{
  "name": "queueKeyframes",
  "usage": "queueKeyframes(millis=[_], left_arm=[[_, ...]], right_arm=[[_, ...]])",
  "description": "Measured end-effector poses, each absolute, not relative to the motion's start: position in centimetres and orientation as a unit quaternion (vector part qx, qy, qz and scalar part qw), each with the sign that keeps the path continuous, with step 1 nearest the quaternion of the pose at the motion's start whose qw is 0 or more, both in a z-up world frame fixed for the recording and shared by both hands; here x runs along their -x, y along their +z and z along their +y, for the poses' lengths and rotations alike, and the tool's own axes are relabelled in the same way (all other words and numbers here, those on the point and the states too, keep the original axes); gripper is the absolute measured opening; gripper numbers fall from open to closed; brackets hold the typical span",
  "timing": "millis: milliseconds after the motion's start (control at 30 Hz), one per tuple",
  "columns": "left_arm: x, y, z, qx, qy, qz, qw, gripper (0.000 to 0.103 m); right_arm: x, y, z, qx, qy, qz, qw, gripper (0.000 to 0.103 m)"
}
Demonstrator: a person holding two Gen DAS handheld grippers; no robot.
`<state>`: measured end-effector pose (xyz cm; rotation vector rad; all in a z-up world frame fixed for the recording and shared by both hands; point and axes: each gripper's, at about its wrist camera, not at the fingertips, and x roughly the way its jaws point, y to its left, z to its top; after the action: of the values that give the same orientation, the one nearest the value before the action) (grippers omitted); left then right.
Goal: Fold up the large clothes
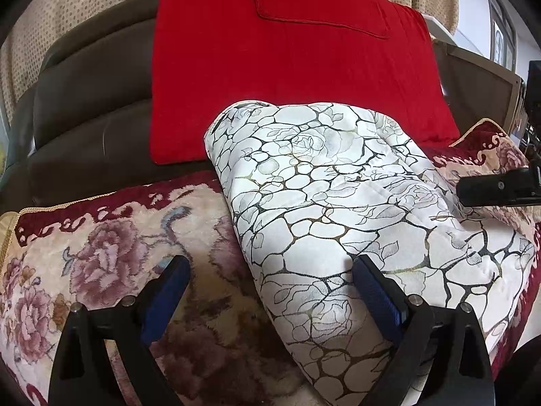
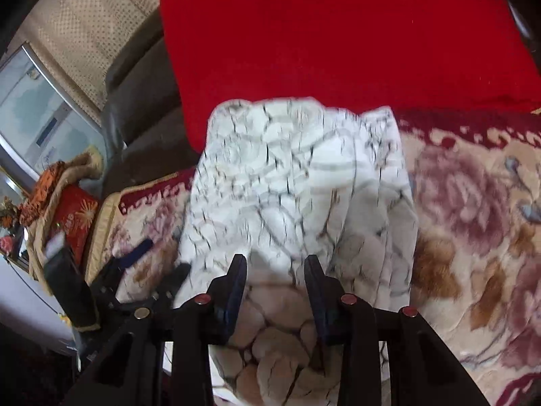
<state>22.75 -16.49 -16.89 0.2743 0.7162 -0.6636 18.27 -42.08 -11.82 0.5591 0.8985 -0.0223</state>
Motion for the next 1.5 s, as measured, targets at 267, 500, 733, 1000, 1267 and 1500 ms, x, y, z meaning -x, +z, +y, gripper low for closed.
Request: queueKeyframes(millis=[267, 500, 733, 1000, 1267, 1500], left_arm=[[-23.2, -17.1, -17.0, -0.125, -0.315, 0.347, 0.875, 0.097], [-24.8, -16.9, -17.1, -0.117, -0.268, 0.341, 0.893, 0.097], [-28.6, -18.2, -15.7, -0.075, -0.181, 0.372, 0.908, 0.096], [-27.9, -18.2, -16.3, -0.107, -0.176, 0.357, 0.911, 0.097], [-26.3, -17.2, -16.3, -0.108, -0.186, 0.35, 0.912, 0.096], [-25.1, -16.6, -16.5, -0.12, -0.196, 0.341, 0.911, 0.096]], right_arm=[[-20.8, -14.2, -42.3, -0.249, -0.023, 0.471, 0.846, 0.038], [-24.6, -11.1, -44.2, -0.242, -0.03, 0.446, 0.861, 0.039], [-31.3, -12.3, -46.4, -0.262, -0.043, 0.436, 0.86, 0.04], [-32.5, -15.0, -47.6, -0.275, -0.048, 0.462, 0.842, 0.041], [-24.5, -11.7, -48.8, -0.293, -0.055, 0.408, 0.863, 0.067], [-19.5, -14.5, -51.9, -0.348, -0.065, 0.405, 0.843, 0.075]])
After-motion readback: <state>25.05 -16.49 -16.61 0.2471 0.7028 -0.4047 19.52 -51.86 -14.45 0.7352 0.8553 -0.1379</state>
